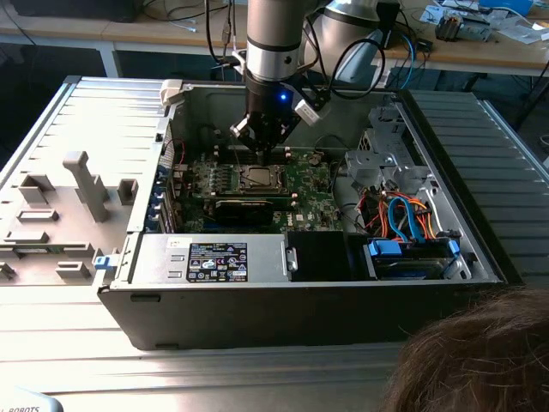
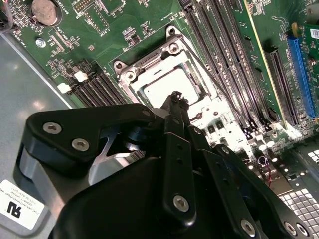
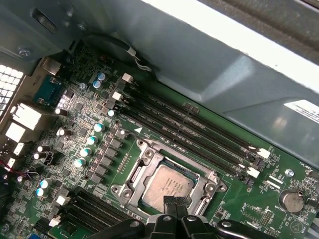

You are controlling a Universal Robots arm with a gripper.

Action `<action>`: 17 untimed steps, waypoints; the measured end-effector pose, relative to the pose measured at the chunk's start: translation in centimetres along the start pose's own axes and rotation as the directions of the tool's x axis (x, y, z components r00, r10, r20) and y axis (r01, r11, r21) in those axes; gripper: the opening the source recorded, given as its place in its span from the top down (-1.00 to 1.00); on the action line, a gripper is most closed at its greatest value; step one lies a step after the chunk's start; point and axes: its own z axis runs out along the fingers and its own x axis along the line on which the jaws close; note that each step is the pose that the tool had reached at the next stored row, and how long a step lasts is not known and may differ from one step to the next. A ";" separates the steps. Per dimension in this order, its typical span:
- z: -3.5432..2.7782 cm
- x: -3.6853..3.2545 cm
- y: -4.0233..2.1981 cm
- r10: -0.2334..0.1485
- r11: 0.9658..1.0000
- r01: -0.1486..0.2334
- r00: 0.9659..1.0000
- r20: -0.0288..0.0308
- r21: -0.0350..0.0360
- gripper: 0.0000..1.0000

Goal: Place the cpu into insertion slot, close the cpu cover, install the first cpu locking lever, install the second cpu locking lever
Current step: 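Install the first cpu locking lever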

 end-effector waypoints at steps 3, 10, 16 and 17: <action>0.00 0.00 0.00 -0.003 1.000 0.003 1.000 0.000 0.000 0.79; 0.00 0.00 0.00 -0.015 1.000 0.015 1.000 0.000 0.000 0.79; 0.00 0.00 0.00 -0.021 1.000 0.021 1.000 0.000 0.000 0.79; 0.00 0.00 0.00 -0.022 1.000 0.022 1.000 0.000 0.000 0.79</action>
